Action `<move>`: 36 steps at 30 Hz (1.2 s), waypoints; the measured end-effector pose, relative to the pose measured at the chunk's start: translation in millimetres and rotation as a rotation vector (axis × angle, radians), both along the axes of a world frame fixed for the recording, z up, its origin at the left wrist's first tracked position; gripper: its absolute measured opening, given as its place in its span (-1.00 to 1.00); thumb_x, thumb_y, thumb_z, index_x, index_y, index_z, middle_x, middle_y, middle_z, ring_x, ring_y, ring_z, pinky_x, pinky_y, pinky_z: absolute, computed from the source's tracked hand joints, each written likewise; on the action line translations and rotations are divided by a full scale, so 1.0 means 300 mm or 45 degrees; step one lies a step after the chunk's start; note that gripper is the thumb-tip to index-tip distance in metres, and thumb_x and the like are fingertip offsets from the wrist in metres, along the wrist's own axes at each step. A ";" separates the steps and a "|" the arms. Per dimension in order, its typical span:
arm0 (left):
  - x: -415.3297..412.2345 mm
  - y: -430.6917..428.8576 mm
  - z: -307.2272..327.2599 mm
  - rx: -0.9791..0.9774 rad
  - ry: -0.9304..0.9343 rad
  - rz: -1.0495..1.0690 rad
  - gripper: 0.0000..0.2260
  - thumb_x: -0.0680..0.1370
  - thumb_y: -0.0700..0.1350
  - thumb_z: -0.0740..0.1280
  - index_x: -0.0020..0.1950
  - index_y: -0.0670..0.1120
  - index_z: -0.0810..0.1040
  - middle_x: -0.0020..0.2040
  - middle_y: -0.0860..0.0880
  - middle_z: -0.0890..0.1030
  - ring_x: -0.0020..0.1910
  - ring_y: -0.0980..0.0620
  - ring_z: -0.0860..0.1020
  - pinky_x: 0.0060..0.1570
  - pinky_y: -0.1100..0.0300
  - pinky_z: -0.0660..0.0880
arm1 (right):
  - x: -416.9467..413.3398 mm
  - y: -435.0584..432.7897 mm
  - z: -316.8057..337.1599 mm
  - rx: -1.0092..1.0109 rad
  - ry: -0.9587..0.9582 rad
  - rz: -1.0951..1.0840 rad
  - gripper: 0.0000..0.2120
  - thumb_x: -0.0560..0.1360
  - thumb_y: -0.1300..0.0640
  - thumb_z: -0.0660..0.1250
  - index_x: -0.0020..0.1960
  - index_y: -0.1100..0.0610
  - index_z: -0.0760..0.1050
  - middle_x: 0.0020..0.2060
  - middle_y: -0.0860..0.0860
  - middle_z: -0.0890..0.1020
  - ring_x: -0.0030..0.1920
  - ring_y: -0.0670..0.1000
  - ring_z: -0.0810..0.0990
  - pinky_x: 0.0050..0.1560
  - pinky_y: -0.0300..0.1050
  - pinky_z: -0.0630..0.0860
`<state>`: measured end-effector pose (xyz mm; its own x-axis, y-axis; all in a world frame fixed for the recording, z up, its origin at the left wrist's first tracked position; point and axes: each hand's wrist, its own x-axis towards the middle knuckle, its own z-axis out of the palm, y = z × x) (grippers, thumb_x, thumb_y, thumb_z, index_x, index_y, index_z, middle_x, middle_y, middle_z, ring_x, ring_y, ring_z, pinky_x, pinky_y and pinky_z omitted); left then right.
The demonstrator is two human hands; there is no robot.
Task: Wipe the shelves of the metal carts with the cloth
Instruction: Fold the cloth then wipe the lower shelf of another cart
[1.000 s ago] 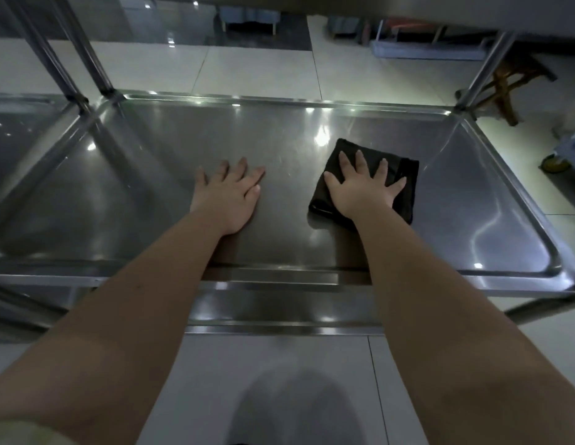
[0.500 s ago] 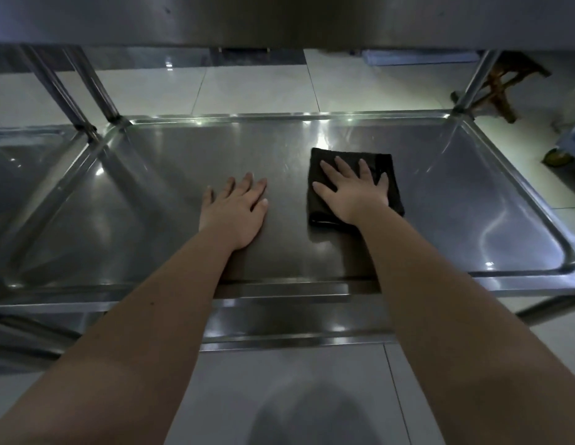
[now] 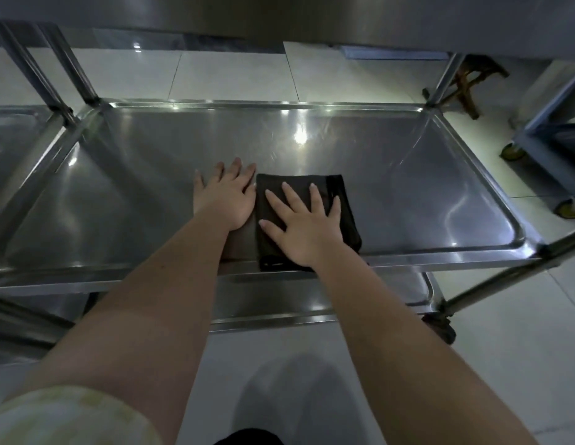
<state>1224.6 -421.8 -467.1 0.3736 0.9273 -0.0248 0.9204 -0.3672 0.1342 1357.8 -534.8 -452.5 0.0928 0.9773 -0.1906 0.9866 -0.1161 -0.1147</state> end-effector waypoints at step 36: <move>-0.535 0.052 -0.024 0.084 0.042 0.086 -0.55 0.66 0.16 -0.08 0.57 0.21 0.04 0.60 0.02 0.06 0.56 -0.11 0.04 0.49 -0.11 -0.02 | -0.225 0.297 0.016 -0.013 0.049 -0.075 -0.38 0.55 -0.40 -0.13 0.55 -0.28 -0.16 0.58 -0.14 -0.17 0.55 0.20 -0.27 0.38 0.50 -0.25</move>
